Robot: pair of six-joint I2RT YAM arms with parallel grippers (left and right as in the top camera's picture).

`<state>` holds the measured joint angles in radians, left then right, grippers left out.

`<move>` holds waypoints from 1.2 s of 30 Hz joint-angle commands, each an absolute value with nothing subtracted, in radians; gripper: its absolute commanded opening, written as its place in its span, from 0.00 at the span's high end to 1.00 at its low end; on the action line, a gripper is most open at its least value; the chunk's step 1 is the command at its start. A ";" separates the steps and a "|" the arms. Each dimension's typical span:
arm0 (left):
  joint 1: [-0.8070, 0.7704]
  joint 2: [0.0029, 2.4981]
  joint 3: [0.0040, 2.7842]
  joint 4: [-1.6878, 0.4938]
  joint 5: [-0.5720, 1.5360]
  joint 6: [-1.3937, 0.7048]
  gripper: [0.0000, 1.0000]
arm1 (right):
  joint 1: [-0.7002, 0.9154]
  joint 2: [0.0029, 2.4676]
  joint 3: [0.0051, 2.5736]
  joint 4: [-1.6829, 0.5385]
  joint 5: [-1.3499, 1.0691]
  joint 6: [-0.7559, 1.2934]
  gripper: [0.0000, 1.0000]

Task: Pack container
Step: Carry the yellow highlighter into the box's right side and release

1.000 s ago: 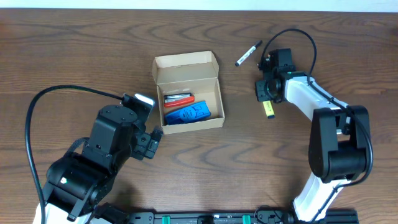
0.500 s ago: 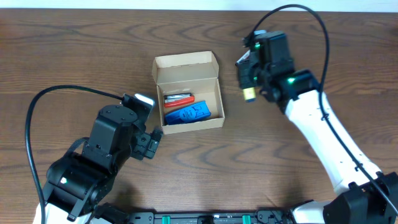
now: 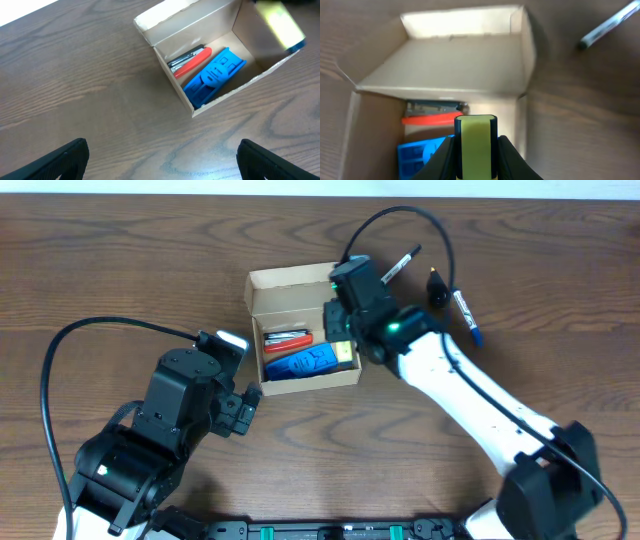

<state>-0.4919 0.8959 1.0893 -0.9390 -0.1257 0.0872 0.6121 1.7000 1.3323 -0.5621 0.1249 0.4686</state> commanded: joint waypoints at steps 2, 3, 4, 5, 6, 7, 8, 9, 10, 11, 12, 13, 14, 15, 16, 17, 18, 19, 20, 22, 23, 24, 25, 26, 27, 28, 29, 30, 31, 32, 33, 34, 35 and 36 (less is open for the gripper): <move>-0.491 0.896 1.102 -0.942 -0.118 0.105 0.05 | 0.636 1.763 1.337 -0.561 0.157 0.520 0.91; -0.491 0.896 1.102 -0.942 -0.118 0.105 0.05 | 0.636 1.771 1.337 -0.562 0.158 0.520 0.91; -0.491 0.896 1.102 -0.942 -0.118 0.105 0.05 | 0.636 1.776 1.337 -0.566 0.158 0.521 0.91; -0.491 0.896 1.102 -0.942 -0.118 0.105 0.05 | 0.635 1.785 1.337 -0.570 0.162 0.520 0.91; -0.491 0.896 1.102 -0.942 -0.118 0.105 0.05 | 0.635 1.787 1.337 -0.570 0.165 0.520 0.91; -0.491 0.896 1.102 -0.942 -0.118 0.105 0.05 | 0.635 1.792 1.337 -0.570 0.171 0.520 0.91; -0.491 0.896 1.102 -0.942 -0.118 0.105 0.05 | 0.636 1.797 1.337 -0.569 0.178 0.520 0.91; -0.491 0.896 1.102 -0.942 -0.118 0.105 0.05 | 0.636 1.802 1.337 -0.568 0.184 0.521 0.91; -0.491 0.896 1.102 -0.942 -0.118 0.104 0.05 | 0.636 1.806 1.337 -0.568 0.191 0.521 0.91; -0.491 0.896 1.102 -0.942 -0.118 0.105 0.05 | 0.636 1.812 1.337 -0.568 0.199 0.521 0.91; -0.491 0.896 1.102 -0.942 -0.118 0.105 0.05 | 0.636 1.816 1.337 -0.568 0.209 0.521 0.91; -0.491 0.896 1.102 -0.942 -0.118 0.105 0.05 | 0.635 1.821 1.337 -0.566 0.215 0.521 0.91; -0.491 0.896 1.102 -0.942 -0.118 0.105 0.05 | 0.635 1.821 1.337 -0.562 0.214 0.521 0.91; -0.491 0.896 1.102 -0.942 -0.118 0.104 0.05 | 0.633 1.821 1.337 -0.556 0.213 0.527 0.91; -0.491 0.896 1.102 -0.942 -0.118 0.104 0.05 | 0.633 1.820 1.337 -0.548 0.213 0.531 0.91; -0.491 0.896 1.102 -0.942 -0.118 0.105 0.05 | 0.633 1.819 1.340 -0.538 0.213 0.531 0.91; -0.491 0.896 1.102 -0.942 -0.118 0.105 0.05 | 0.633 1.819 1.346 -0.535 0.212 0.531 0.91; -0.491 0.896 1.102 -0.942 -0.118 0.105 0.05 | 0.633 1.819 1.353 -0.534 0.213 0.531 0.91; -0.491 0.896 1.102 -0.942 -0.118 0.105 0.05 | 0.633 1.819 1.356 -0.533 0.214 0.530 0.91; -0.491 0.896 1.102 -0.942 -0.118 0.105 0.05 | 0.632 1.819 1.362 -0.533 0.226 0.530 0.91; -0.491 0.896 1.102 -0.942 -0.118 0.105 0.05 | 0.630 1.819 1.362 -0.530 0.236 0.530 0.91; -0.491 0.896 1.102 -0.942 -0.118 0.105 0.05 | 0.627 1.819 1.361 -0.527 0.240 0.530 0.91; -0.491 0.896 1.102 -0.942 -0.118 0.105 0.05 | 0.621 1.819 1.361 -0.527 0.240 0.530 0.91; -0.491 0.896 1.102 -0.942 -0.118 0.105 0.05 | 0.615 1.819 1.361 -0.527 0.240 0.530 0.91; -0.491 0.896 1.102 -0.942 -0.118 0.105 0.05 | 0.611 1.819 1.361 -0.527 0.240 0.530 0.91; -0.491 0.896 1.102 -0.942 -0.118 0.105 0.05 | 0.608 1.819 1.361 -0.527 0.240 0.526 0.91; -0.491 0.896 1.102 -0.942 -0.118 0.105 0.05 | 0.604 1.819 1.361 -0.527 0.241 0.524 0.91; -0.491 0.896 1.102 -0.942 -0.118 0.105 0.05 | 0.602 1.819 1.361 -0.527 0.243 0.522 0.91; -0.491 0.896 1.102 -0.942 -0.118 0.105 0.05 | 0.601 1.820 1.361 -0.527 0.249 0.522 0.91; -0.491 0.896 1.102 -0.942 -0.118 0.105 0.05 | 0.601 1.821 1.361 -0.527 0.259 0.522 0.91; -0.491 0.896 1.102 -0.942 -0.118 0.105 0.05 | 0.601 1.822 1.361 -0.527 0.262 0.516 0.91; -0.491 0.896 1.102 -0.942 -0.118 0.105 0.04 | 0.601 1.824 1.361 -0.527 0.262 0.514 0.91; -0.491 0.896 1.102 -0.942 -0.118 0.105 0.05 | 0.601 1.825 1.361 -0.528 0.262 0.514 0.91; -0.491 0.896 1.102 -0.942 -0.118 0.104 0.05 | 0.603 1.827 1.361 -0.528 0.261 0.508 0.91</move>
